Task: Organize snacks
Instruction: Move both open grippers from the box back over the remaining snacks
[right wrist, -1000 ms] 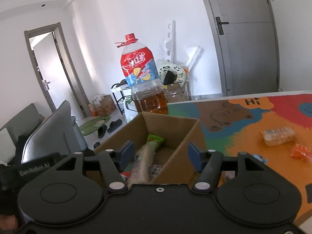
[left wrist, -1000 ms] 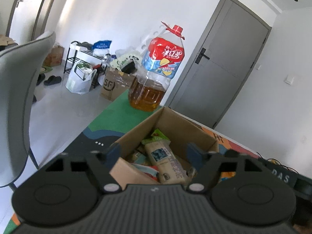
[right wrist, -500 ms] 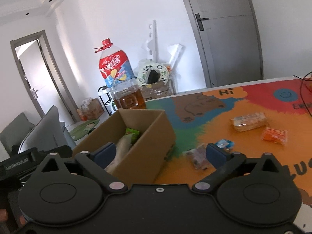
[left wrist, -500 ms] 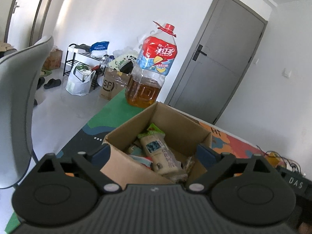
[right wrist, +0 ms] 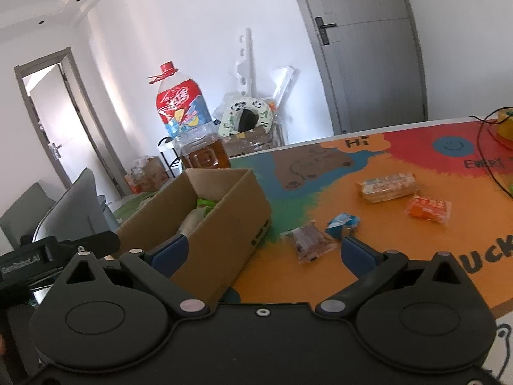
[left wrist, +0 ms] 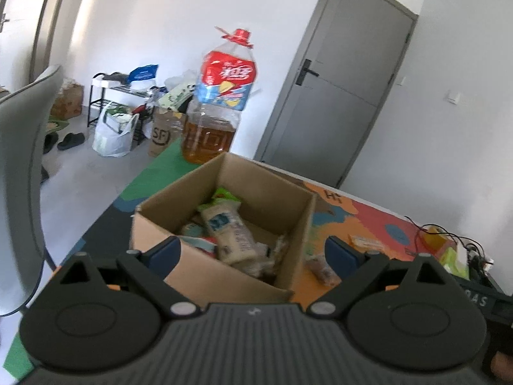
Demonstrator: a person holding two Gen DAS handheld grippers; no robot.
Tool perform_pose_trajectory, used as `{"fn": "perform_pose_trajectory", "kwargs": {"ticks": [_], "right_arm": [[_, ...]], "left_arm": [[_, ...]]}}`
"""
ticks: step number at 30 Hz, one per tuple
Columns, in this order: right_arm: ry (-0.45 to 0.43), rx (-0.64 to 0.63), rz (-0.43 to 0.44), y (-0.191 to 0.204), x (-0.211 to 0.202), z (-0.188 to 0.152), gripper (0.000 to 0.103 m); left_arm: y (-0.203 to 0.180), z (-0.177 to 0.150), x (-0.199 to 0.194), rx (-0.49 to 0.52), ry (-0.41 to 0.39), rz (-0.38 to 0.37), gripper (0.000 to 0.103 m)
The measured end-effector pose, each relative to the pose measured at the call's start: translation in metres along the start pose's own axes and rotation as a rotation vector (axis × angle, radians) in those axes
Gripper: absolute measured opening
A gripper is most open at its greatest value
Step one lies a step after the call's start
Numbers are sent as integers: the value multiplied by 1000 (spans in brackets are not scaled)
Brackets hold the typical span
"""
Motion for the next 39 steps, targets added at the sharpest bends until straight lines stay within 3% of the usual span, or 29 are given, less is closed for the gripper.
{"fn": "perform_pose_trajectory", "kwargs": {"ticks": [21, 32, 37, 39], "right_arm": [[-41, 70, -87, -67, -21, 2, 103], [-50, 111, -128, -105, -23, -1, 103], [-56, 193, -130, -130, -20, -4, 102], [-52, 207, -132, -138, -18, -6, 100]], "left_arm": [[-78, -13, 19, 109, -27, -79, 96], [-115, -33, 48, 142, 20, -124, 94], [-127, -43, 67, 147, 46, -137, 93], [-133, -46, 75, 149, 53, -143, 87]]}}
Point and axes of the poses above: each gripper's, at about its wrist camera, not at the fingertips, and x roughly the way its jaws point, y to its left, z to its top, the point moved 10 cm from there along x, roughly the way its jaws point
